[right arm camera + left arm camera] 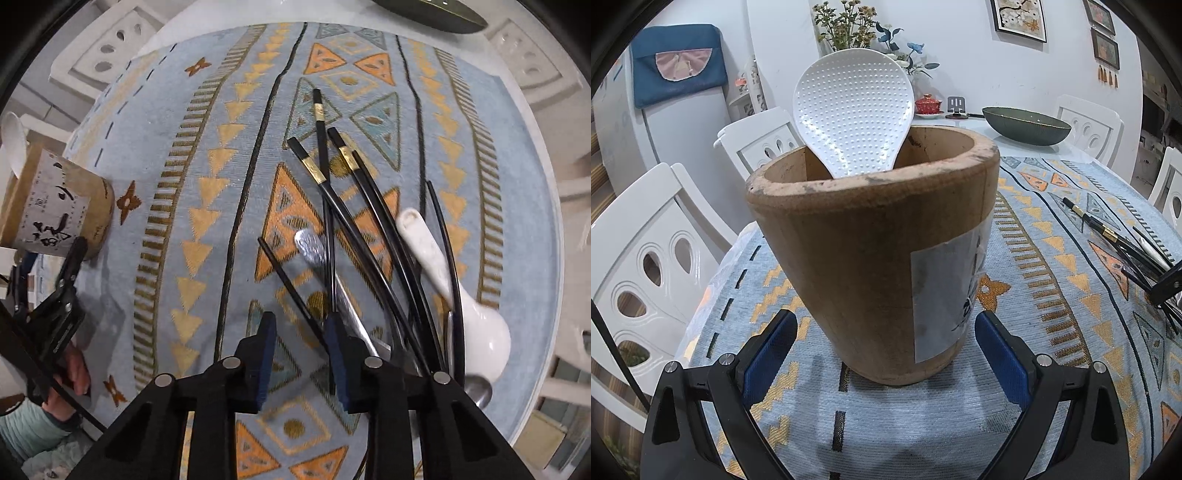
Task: Organize utensils
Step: 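Return the right gripper to the pile and grasp a black chopstick, then carry the chopstick with the right gripper into the cup and release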
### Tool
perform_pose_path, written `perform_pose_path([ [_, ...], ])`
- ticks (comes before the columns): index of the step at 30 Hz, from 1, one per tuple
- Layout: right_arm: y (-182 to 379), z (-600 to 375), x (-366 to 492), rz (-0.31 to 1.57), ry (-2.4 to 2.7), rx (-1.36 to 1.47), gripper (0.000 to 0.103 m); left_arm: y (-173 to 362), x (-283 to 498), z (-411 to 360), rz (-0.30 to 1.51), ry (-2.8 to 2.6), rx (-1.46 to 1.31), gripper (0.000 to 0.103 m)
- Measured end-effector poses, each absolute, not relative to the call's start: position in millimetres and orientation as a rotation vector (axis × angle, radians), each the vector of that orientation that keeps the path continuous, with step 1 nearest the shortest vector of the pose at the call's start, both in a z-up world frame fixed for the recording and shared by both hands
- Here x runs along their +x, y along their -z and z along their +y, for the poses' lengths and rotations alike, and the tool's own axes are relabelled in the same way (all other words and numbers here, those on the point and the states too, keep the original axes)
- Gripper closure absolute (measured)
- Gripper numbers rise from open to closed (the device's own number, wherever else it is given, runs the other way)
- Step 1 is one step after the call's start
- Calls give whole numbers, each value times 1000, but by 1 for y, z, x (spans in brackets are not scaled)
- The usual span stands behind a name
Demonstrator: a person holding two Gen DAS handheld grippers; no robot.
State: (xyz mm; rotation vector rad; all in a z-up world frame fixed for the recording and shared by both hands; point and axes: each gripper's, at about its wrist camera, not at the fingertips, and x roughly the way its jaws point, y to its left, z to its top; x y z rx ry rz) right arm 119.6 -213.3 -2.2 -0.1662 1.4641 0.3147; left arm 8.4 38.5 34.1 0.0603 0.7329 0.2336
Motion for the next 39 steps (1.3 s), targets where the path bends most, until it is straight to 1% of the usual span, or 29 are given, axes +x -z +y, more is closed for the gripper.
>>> perform_pose_path([
  [3,8,-207,127,1473,-338,-190,80,-34,9,39,735,-234,60,6],
  [9,18,-196,133,1482,-366,-255,81,-33,9,40,737,-234,60,6],
  [11,20,-191,135,1478,-366,-270,84,-33,9,40,737,-234,60,6],
  [12,19,-189,135,1469,-368,-279,91,-33,9,40,736,-233,60,6],
  [14,17,-187,134,1458,-369,-293,92,-33,9,40,736,-234,60,6],
  [16,12,-186,133,1438,-374,-296,96,-33,9,40,736,-234,60,6],
  [18,2,-185,131,1407,-382,-285,99,-33,9,40,736,-233,60,6],
  [27,-73,-212,111,1243,-361,-185,99,-32,9,41,736,-234,61,6],
  [31,-95,-227,102,1177,-349,-109,99,-33,9,41,735,-233,63,6],
  [39,-147,-211,91,1004,-360,-51,99,-33,9,41,734,-233,64,6],
])
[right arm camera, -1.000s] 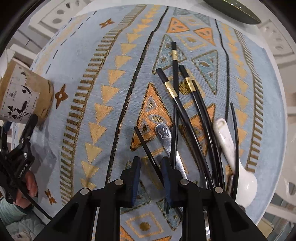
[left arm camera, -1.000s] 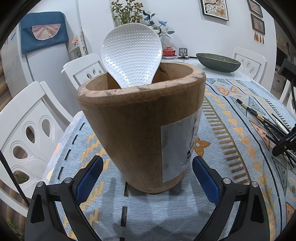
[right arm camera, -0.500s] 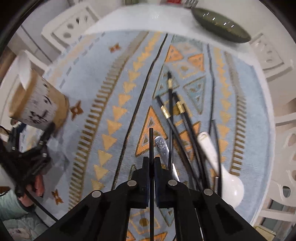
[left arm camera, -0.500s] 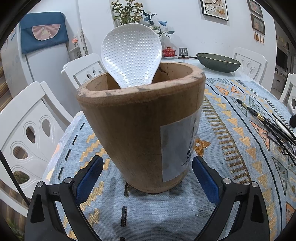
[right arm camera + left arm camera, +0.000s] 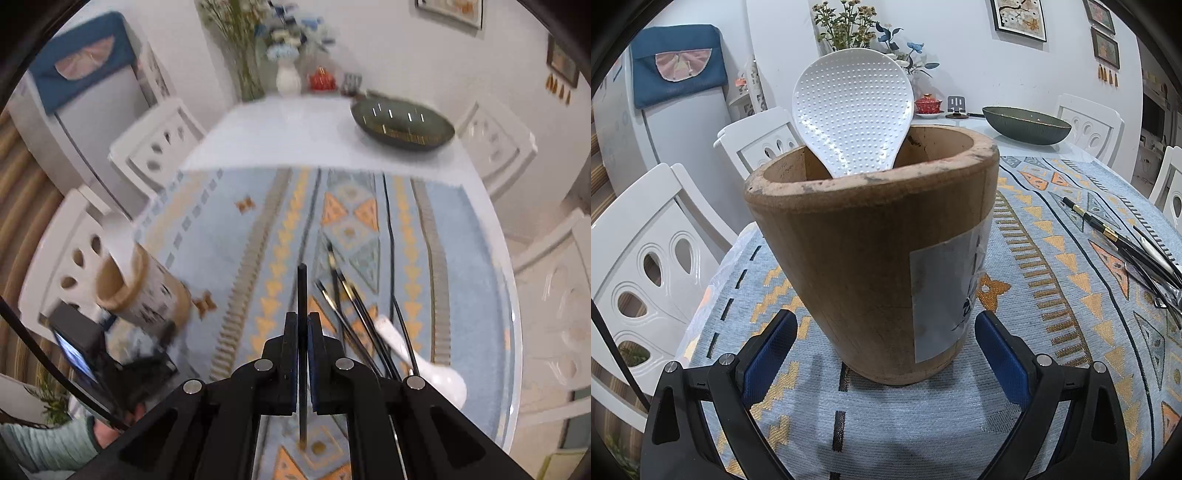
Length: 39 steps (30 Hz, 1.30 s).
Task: Organize utensils
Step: 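Carry the chopstick with the right gripper into the cup and release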
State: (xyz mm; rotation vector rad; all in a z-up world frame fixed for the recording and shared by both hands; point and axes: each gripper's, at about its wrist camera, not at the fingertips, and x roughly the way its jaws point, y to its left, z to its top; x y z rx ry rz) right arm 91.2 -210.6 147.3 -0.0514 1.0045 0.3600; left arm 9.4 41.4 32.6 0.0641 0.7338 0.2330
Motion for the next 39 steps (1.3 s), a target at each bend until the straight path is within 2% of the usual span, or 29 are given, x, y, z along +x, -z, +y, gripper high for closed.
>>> perform_pose_path([
  [9,-239,-156,102,735,-487,-29,99,-33,9,42,733,-233,66,6],
  [16,-289,-113,104,649,-656,8,99,-33,8,43,730,-233,66,6],
  [35,-253,-54,97,760,-779,-53,98,-34,8,41,730,-233,66,6],
  [38,-250,-54,99,780,-781,-61,93,-34,8,41,730,-233,66,6],
  [39,-249,-55,99,784,-777,-61,85,-34,8,41,730,-233,65,6],
])
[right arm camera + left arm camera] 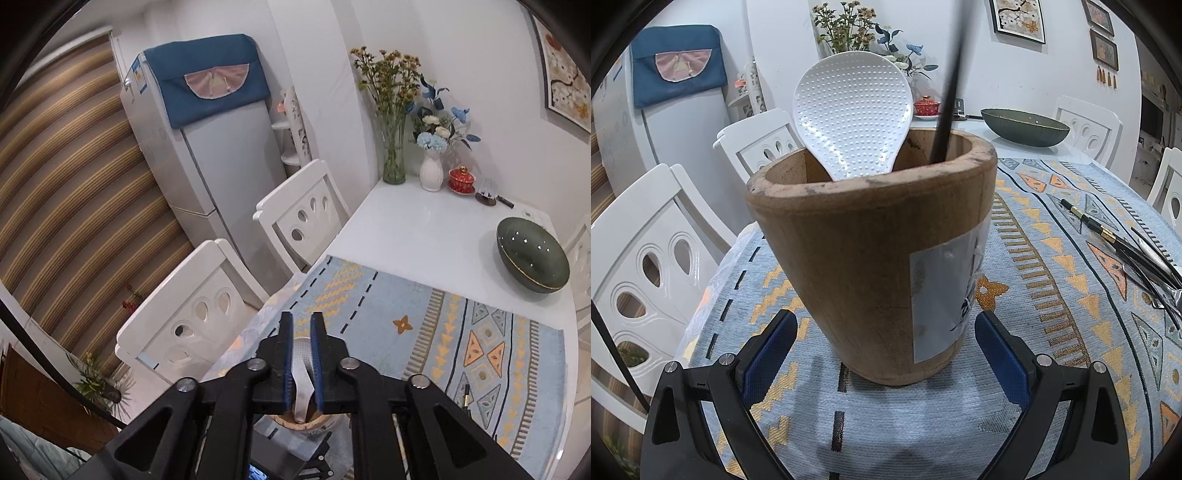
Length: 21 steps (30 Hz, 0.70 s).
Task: Organize utensils
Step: 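Carry the chopstick with the right gripper into the cup and release, then return the right gripper to the pile and grasp another black chopstick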
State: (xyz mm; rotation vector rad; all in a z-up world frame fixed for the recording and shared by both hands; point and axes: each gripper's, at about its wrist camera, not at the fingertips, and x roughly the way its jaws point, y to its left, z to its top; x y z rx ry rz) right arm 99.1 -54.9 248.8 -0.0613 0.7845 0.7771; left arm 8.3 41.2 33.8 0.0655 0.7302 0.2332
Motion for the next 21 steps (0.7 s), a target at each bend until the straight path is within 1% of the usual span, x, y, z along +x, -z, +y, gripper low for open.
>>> perform_pose_path([
  [1,-248,-57,100,786,-770,-58,72,-34,8,41,730,-233,65,6],
  [3,-250,-66,100,772,-754,-35,60,-34,8,41,730,-233,65,6],
  [9,-254,-109,103,759,-659,33,60,-34,10,39,729,-233,68,6],
  [21,-222,-223,110,858,-360,164,60,-34,8,37,733,-233,69,6],
])
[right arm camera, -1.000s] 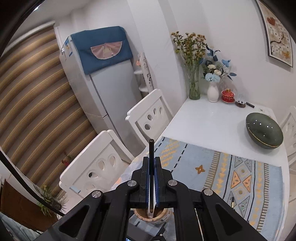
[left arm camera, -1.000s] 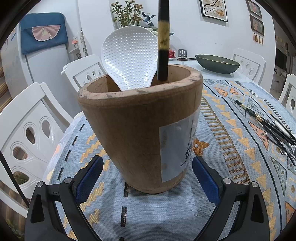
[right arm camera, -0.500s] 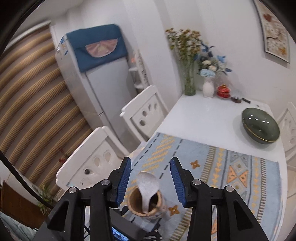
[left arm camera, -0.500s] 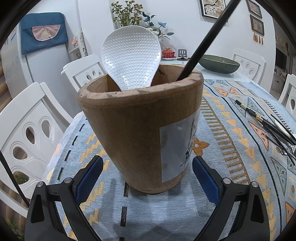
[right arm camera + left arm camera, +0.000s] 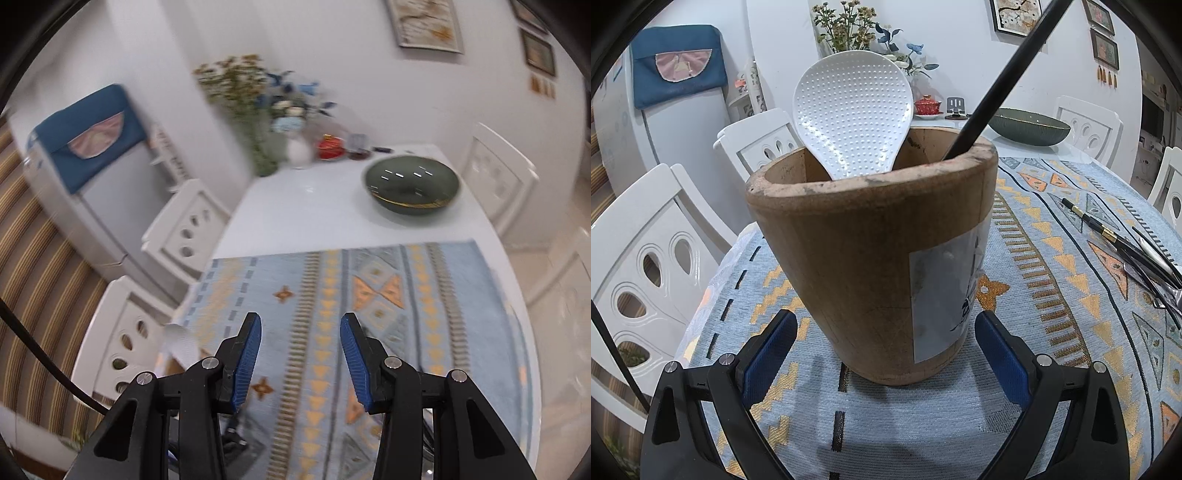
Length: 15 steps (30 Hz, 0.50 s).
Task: Organize utensils
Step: 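Return the right gripper to the pile and grasp another black chopstick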
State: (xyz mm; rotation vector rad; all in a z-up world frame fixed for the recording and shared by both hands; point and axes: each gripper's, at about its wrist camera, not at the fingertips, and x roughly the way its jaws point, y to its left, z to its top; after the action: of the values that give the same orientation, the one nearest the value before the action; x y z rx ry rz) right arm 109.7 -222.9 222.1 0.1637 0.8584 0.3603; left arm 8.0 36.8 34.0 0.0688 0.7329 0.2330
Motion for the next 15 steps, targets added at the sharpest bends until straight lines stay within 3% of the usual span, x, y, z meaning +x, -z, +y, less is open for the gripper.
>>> perform_pose_path([
  [9,-193,-265,115,944,-221,152,60,-33,9,37,735,-234,68,6],
  [15,-143,-286,132,1144,-168,135,60,-33,9,37,735,-234,68,6],
])
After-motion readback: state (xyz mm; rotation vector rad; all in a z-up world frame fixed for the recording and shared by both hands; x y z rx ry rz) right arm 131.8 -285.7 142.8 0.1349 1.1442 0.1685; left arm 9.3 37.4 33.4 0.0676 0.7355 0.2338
